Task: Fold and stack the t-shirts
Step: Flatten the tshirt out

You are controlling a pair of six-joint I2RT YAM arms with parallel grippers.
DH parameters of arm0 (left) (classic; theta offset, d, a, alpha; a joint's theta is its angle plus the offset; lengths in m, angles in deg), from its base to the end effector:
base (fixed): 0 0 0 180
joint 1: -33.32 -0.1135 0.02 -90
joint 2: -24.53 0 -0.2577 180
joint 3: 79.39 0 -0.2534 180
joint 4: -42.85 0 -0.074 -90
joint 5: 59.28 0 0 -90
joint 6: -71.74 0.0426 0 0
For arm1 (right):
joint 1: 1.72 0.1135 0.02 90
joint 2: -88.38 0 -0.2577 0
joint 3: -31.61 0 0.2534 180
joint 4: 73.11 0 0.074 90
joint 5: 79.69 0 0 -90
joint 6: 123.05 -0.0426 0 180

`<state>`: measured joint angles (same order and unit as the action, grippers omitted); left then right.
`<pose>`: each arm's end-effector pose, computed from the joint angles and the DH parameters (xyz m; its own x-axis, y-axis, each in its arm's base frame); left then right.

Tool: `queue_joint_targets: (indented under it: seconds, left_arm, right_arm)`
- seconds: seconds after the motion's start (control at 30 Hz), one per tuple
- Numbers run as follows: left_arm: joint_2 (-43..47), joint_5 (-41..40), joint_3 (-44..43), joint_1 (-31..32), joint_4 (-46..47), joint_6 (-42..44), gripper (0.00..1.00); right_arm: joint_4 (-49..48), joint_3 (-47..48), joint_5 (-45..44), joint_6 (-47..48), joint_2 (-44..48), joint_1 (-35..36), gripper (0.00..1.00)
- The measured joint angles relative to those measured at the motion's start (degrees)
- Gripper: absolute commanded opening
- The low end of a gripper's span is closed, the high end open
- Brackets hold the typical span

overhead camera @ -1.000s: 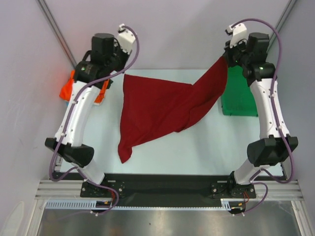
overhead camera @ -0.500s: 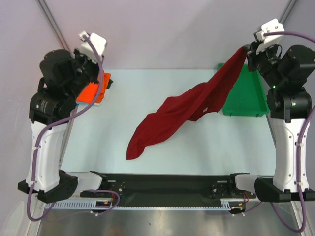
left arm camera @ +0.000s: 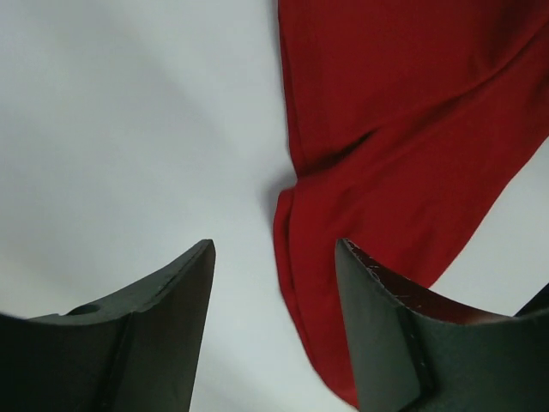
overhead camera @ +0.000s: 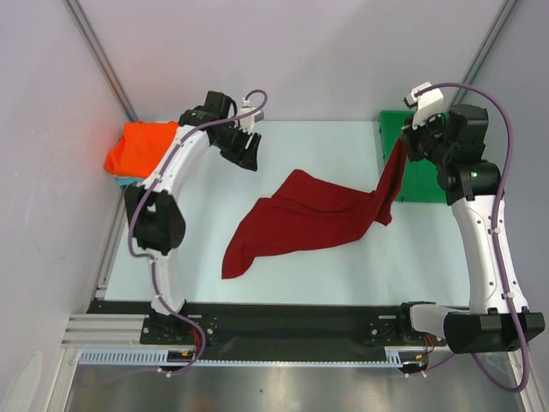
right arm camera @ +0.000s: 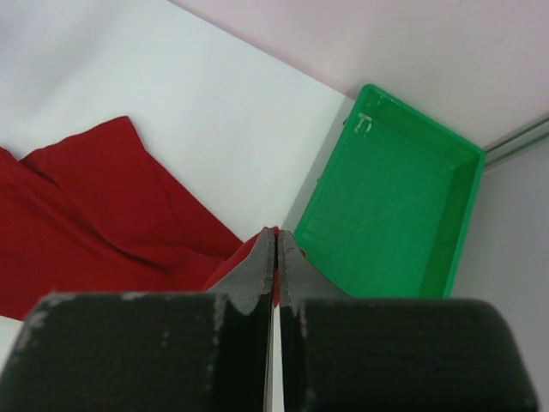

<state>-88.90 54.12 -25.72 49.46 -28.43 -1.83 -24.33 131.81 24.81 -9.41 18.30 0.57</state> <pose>0.4072 -0.1354 0.3102 -0.6558 0.4600 -0.5985 0.6679 0.7231 -0.1761 0.2599 0.0211 0.4461 -0.1823 -0.3958 -0.9001 -0.3808 0.8724 -0.3065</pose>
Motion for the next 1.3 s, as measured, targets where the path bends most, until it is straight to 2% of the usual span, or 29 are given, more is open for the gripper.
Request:
queue_joint_targets:
  seconds: [0.23,0.4,0.53,0.83,1.3]
  left_arm:
    - [-15.5,7.2,-12.2,-1.0,0.6,-2.9,0.61]
    - [-24.9,9.0,-21.6,-0.9,3.7,-4.4,0.59]
    - [-30.3,10.2,-25.1,-0.7,6.1,-5.1,0.61]
    - [-37.8,11.8,-29.6,3.0,8.9,-7.8,0.64]
    - [-42.7,13.2,-33.0,5.9,14.4,-13.0,0.61]
  right_arm:
    - [0.2,-2.4,0.5,0.0,0.0,-1.4,0.0]
    - [1.1,-4.2,0.9,-0.3,0.0,-2.5,0.0]
    - [1.4,-5.0,0.8,-0.7,0.0,-4.0,0.0]
    - [2.6,-5.2,0.8,-1.4,-0.8,-5.1,0.0]
    - [4.6,-5.2,0.8,-3.7,-1.5,-9.4,0.0]
